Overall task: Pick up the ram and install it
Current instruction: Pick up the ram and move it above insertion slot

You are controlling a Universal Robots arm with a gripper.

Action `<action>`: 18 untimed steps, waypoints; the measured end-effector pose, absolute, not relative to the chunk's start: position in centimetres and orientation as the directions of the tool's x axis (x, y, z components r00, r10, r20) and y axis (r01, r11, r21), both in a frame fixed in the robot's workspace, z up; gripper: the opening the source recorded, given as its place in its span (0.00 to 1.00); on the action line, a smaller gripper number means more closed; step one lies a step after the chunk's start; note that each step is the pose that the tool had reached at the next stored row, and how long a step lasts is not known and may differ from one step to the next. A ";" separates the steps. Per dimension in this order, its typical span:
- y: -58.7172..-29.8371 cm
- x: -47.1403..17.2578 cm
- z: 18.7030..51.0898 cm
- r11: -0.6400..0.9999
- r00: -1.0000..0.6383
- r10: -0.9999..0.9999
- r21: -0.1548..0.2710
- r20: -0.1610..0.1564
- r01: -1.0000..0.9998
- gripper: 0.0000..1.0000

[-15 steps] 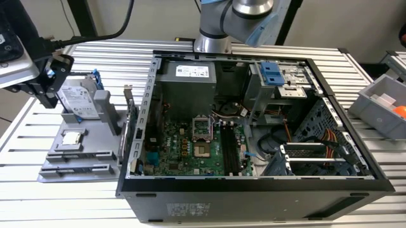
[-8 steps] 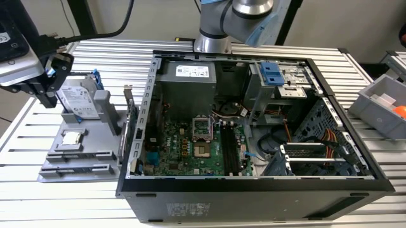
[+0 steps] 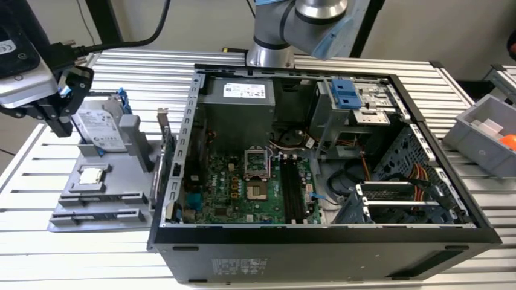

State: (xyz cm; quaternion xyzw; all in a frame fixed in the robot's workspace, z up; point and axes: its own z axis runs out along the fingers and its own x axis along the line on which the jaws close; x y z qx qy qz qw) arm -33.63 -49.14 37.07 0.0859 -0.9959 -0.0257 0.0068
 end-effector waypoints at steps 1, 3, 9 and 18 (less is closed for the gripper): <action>-49.1 -33.6 37.1 0.983 -0.985 -0.175 0.052 0.009 -0.174 0.00; -49.1 -33.6 37.1 0.981 -0.982 -0.189 0.052 0.009 -0.188 0.00; -49.1 -33.6 37.1 0.964 -0.965 -0.262 0.052 0.009 -0.261 0.00; -49.1 -33.6 37.1 0.930 -0.931 -0.365 0.052 0.009 -0.364 0.00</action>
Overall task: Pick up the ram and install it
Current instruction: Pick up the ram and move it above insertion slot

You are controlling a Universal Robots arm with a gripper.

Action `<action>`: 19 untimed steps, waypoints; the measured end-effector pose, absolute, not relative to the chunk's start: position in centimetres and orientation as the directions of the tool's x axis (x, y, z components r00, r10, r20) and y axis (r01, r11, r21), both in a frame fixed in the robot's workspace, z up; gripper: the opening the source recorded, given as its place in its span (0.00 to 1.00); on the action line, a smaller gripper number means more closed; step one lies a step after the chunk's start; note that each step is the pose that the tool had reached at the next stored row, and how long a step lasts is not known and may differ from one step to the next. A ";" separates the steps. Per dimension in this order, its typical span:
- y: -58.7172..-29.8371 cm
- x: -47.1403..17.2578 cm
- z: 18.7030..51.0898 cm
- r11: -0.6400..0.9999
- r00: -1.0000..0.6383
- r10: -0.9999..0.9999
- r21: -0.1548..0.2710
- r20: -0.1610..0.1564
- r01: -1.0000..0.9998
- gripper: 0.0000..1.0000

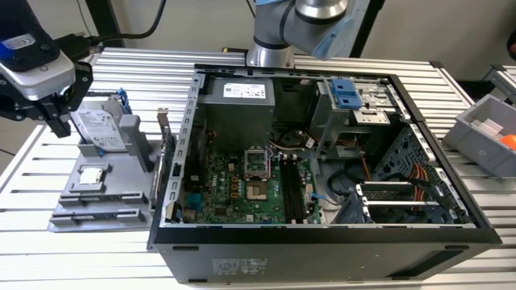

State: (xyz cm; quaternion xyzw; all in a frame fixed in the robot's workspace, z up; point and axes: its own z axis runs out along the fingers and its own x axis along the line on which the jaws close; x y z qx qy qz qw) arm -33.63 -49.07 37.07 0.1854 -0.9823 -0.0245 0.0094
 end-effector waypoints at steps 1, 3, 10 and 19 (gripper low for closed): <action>-49.1 -33.6 37.1 0.925 -0.926 -0.377 0.052 0.009 -0.376 0.00; -49.1 -33.6 37.1 0.916 -0.917 -0.399 0.051 0.010 -0.398 0.00; -49.1 -33.6 37.1 0.879 -0.880 -0.475 0.049 0.010 -0.474 0.00; -49.0 -33.6 37.1 0.822 -0.822 -0.569 0.045 0.013 -0.568 0.00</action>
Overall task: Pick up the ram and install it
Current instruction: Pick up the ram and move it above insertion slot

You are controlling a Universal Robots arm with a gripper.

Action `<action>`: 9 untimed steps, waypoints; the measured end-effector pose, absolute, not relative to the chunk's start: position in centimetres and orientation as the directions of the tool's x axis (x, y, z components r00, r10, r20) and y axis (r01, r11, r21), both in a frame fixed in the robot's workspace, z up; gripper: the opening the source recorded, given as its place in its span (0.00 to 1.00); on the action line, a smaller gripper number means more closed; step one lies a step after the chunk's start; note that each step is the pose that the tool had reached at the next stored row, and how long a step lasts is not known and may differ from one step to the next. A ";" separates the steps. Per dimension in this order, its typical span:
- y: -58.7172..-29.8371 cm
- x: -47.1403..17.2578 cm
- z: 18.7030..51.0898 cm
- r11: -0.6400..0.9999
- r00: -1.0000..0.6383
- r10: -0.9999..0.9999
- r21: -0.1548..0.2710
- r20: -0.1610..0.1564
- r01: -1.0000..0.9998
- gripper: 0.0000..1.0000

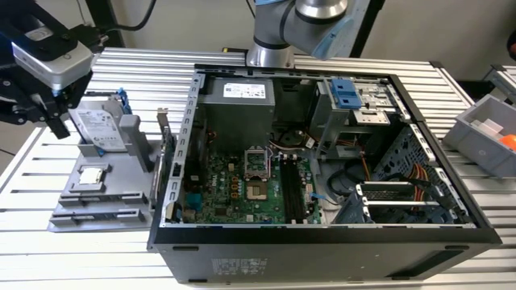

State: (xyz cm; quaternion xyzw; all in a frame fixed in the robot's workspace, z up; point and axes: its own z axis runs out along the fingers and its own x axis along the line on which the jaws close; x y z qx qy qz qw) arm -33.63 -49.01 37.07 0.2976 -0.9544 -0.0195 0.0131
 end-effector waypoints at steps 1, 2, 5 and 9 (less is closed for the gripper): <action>-49.0 -33.6 37.1 0.816 -0.816 -0.578 0.044 0.014 -0.577 0.00; -49.0 -33.6 37.1 0.808 -0.809 -0.588 0.044 0.014 -0.587 0.00; -49.0 -33.6 37.1 0.786 -0.786 -0.618 0.042 0.016 -0.617 0.00; -48.9 -33.6 37.1 0.756 -0.756 -0.654 0.038 0.018 -0.653 0.00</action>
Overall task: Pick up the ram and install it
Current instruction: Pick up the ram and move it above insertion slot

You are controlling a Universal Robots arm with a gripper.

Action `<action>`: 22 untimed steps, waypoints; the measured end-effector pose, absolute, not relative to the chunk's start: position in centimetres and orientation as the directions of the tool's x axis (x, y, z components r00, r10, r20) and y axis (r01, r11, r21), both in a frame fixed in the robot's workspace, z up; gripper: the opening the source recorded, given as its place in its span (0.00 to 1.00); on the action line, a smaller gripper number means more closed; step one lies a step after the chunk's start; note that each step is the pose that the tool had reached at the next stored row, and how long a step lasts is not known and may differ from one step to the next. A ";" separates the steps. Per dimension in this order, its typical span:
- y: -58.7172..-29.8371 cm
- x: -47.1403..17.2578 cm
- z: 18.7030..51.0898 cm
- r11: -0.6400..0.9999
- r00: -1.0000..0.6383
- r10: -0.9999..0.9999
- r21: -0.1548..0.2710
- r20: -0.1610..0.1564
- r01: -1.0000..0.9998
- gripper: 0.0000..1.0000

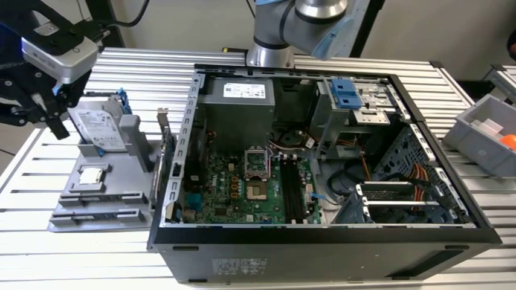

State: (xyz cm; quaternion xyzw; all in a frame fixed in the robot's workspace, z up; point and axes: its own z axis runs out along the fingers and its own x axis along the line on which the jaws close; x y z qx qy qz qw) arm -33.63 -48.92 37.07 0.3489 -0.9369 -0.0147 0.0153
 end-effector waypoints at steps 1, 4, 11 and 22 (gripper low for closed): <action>-48.9 -33.6 37.1 0.749 -0.749 -0.663 0.037 0.019 -0.662 0.00; -48.9 -33.6 37.1 0.727 -0.727 -0.687 0.035 0.021 -0.686 0.00; -48.8 -33.6 37.1 0.673 -0.672 -0.740 0.031 0.026 -0.739 0.00; -48.8 -33.6 37.1 0.582 -0.582 -0.813 0.028 0.029 -0.813 0.00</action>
